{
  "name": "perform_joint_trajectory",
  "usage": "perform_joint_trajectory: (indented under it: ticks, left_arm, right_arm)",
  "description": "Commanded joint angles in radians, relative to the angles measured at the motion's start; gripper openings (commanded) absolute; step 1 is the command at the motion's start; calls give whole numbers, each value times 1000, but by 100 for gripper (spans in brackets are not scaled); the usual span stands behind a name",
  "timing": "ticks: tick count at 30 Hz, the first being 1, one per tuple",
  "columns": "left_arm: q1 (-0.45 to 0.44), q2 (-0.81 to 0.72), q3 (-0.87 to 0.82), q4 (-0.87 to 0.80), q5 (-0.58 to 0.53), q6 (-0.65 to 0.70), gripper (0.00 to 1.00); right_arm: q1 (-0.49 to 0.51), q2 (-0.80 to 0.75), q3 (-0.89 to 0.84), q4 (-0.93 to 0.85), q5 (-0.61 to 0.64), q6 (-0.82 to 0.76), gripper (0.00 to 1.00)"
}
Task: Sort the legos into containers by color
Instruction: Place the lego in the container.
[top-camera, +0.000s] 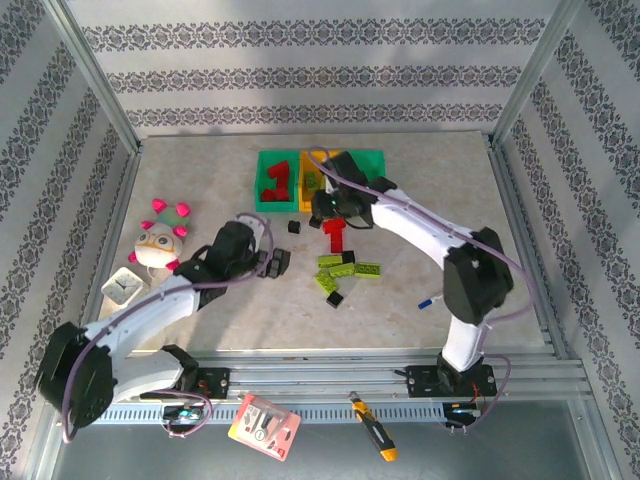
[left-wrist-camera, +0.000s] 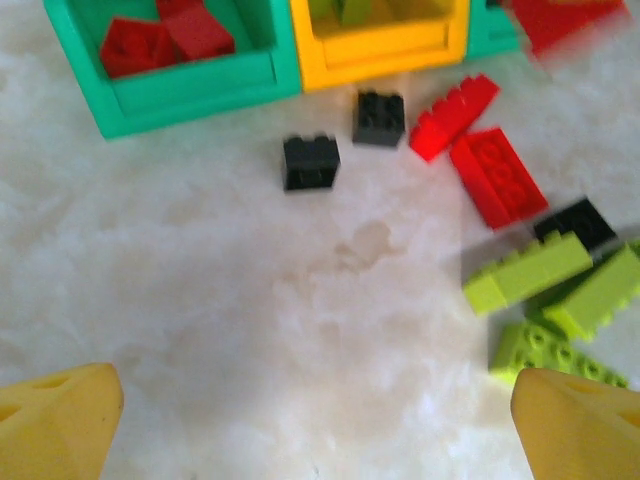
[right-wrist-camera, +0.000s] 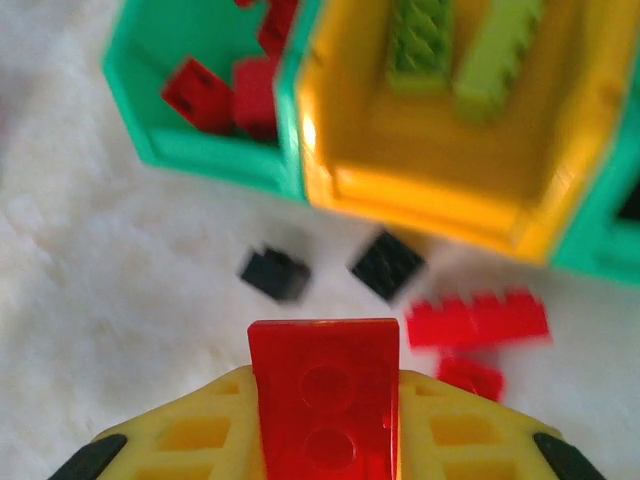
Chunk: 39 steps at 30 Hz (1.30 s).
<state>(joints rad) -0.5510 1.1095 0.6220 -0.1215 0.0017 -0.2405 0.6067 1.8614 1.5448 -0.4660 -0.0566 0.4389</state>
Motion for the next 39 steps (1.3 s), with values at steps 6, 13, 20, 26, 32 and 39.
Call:
perform_joint_trajectory:
  ticks: [6,13,20,26,32,39]
  left_arm:
    - [-24,-111,-121,126,1,20,99]
    - [-25,-96,-127,141,2,17,99]
    - [-25,-75,-126,170,-17,-35,99]
    - [-24,-19,-111,208,-2,-45,99]
    - [-19,98,-41,188,-28,-73,99]
    - [-2,362,168,93,-74,-130,100]
  right_arm:
    - [3,293,406,17,-21,-86,25]
    - [5,447,556,118,11,-128,27]
    - [4,515,667,111,6,-154,40]
    - [-4,473,642,106,-14,-160,51]
    - [-11,371,529,145,-1,-177,75]
    - [-47,120,191,297,-9,-133,76]
